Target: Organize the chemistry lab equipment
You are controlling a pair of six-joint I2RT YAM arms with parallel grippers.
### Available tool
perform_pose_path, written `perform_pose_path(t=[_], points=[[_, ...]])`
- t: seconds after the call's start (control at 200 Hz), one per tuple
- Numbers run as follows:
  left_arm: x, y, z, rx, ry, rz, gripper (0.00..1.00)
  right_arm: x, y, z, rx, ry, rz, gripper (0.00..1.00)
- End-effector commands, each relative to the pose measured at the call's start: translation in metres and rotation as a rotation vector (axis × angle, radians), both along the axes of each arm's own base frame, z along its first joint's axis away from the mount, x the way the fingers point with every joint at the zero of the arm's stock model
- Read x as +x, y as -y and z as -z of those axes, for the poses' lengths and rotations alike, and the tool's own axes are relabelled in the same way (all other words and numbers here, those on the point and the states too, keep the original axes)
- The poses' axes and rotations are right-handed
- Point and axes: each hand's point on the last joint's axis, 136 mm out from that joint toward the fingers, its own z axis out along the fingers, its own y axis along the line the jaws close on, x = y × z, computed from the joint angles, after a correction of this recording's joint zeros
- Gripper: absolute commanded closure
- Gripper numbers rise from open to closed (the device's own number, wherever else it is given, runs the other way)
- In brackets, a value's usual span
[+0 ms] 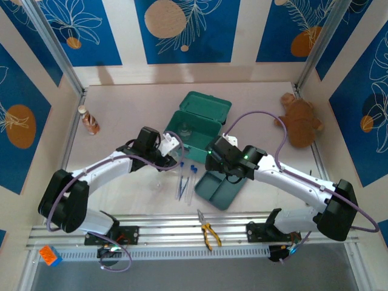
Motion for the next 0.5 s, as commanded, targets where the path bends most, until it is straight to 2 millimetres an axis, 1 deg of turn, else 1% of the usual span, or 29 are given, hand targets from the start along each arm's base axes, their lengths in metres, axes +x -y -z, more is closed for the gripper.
perform_pose_path(t=[0.0,0.22,0.495], points=[[0.0030,0.0096,-0.0036,-0.047,-0.015,0.008,0.51,-0.0046,0.0043,-0.0005,0.009,0.000,0.022,0.27],[0.0069,0.0136,0.0010,-0.042,-0.059,-0.001,0.53,-0.0073,0.0079,0.0002,0.012,0.001,0.029,0.27],[0.0050,0.0175,-0.0040,-0.073,-0.068,0.000,0.53,-0.0088,0.0109,0.0021,0.011,0.001,0.036,0.27]])
